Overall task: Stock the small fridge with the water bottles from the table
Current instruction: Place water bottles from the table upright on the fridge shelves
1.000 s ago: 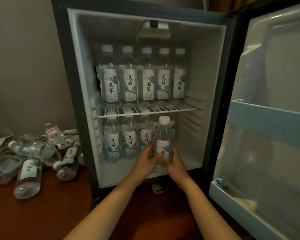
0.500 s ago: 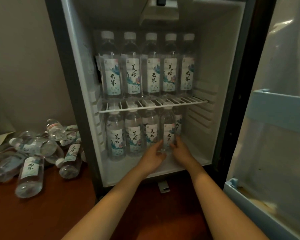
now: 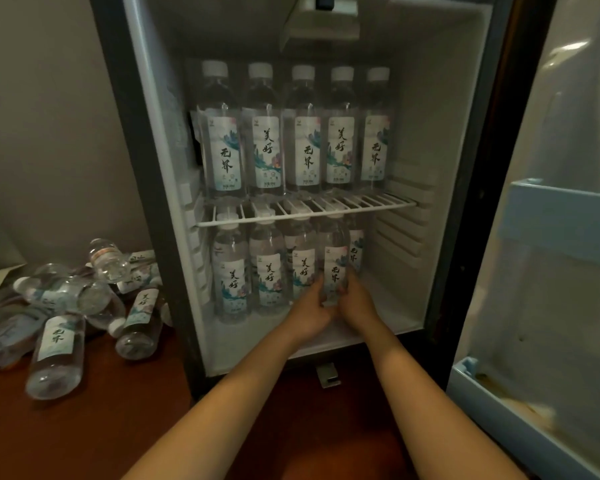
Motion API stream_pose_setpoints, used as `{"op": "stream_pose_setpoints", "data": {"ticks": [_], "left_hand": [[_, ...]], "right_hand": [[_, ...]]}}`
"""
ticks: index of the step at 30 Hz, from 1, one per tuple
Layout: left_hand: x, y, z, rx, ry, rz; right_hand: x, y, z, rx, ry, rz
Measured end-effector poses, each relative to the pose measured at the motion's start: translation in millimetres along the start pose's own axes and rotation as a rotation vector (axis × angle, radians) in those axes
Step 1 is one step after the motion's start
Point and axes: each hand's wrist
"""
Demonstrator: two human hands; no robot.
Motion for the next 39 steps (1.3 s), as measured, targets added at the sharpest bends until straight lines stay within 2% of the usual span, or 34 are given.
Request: {"op": "stream_pose_setpoints", "data": {"ticks": [8,13,15,17,21,24,27,32,39], "left_hand": [[15,12,-17,0.029,0.018,-0.023],[41,16,-49,0.002,0.065,0.046],[55,17,-68,0.005,0.088,0.067],[71,13,-90,0.03,0.105,0.05],[108,-3,-140,0.075,0.189,-0.011],[141,-14,-176,0.109,0.352,-0.015],[175,-27,-204,0.148,0.543,0.024],[219,-54,-229,0.245,0.81,0.13],[244,-91,-220,0.382,0.936,0.215]], "right_hand": [[-2,-8,-5,-0.007,0.02,-0.034],[-15,-26,-38,-0.016,0.311,0.088],[-20,-39,-61,-0.019,0.333,0.132],[-30,-52,-79,-0.007,0.171,0.181],[-54,-82,-121,-0.005,-0.265,0.182],[-78,-102,-152,0.05,-0.549,0.173],[-107,-112,-174,0.114,-0.727,0.076],[-162,-115,-183,0.083,-0.697,-0.043],[-239,-108,-167,-0.006,-0.519,-0.029]]}}
Point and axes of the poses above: each hand's wrist, its own z-axis towards the middle knuckle, its own x-axis out of the back of the hand, y = z × x, and after that the axes turned 11 degrees about -x, right-handed
